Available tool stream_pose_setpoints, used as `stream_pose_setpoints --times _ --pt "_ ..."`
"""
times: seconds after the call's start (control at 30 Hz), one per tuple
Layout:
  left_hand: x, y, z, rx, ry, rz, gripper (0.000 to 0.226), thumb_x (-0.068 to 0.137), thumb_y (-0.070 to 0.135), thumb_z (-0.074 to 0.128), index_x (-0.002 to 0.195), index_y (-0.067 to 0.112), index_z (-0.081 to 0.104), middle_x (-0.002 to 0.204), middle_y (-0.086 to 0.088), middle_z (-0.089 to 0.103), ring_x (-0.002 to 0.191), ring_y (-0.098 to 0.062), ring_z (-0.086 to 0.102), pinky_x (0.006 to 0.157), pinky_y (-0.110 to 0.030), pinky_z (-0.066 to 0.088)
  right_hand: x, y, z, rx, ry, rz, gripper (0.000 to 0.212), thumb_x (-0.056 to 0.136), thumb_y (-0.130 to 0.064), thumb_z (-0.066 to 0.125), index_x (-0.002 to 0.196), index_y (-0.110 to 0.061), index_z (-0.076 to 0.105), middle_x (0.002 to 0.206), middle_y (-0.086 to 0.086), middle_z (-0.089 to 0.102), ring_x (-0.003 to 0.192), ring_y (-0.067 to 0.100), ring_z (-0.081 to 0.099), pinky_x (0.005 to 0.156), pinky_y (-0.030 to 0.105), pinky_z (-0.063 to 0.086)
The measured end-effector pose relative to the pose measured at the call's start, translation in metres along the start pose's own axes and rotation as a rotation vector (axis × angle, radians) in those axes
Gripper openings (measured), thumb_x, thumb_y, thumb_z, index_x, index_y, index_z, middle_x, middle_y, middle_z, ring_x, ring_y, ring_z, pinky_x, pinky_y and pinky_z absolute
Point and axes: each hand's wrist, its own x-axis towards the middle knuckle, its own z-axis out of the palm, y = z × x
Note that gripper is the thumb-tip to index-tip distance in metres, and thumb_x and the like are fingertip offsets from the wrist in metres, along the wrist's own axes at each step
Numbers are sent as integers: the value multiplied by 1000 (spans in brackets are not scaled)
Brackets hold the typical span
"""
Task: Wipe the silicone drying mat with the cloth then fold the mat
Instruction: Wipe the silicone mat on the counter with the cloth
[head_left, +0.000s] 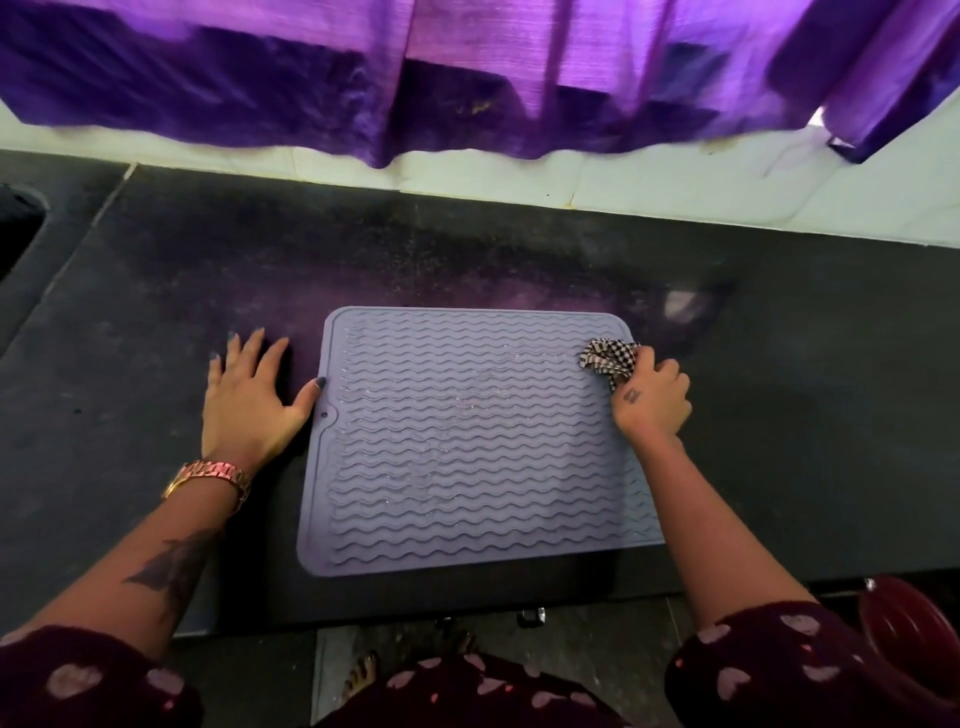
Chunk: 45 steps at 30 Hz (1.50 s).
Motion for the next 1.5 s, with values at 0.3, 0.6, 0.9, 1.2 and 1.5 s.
stream_pose_setpoints --times 0.3,0.6,0.9,1.2,1.5 --pt "-2 0 -2 -2 -16 -7 81 78 66 32 140 14 42 152 -11 29 144 -31 14 117 -45 9 19 12 -26 364 -45 -14 34 90 -17 46 121 -24 55 119 13 60 106 35 56 80 33 43" --pt "-2 5 -5 -6 -32 -30 81 78 65 33 140 14 41 154 -10 27 145 -30 12 118 -44 7 6 -1 0 39 -44 -62 44 89 -21 51 131 -16 40 126 17 43 113 37 42 85 42 44" --pt "-3 8 -9 -6 -47 -35 81 77 64 33 140 13 41 154 -11 27 145 -30 11 119 -45 8 27 7 -3 178 2 -77 42 90 -20 49 131 -24 46 125 15 48 111 37 47 88 39 42" --pt "-2 9 -10 -1 -45 -34 82 77 64 32 140 13 41 153 -11 28 145 -30 12 118 -45 8 42 13 -11 180 -83 -211 48 83 -7 49 129 -20 51 123 16 56 110 36 53 93 36 42" --pt "-1 8 -8 -2 -43 -43 82 77 65 33 142 14 39 153 -11 28 145 -30 13 118 -46 9 42 -1 7 117 -85 -179 56 87 -39 59 135 -19 39 131 15 39 116 36 40 96 42 38"
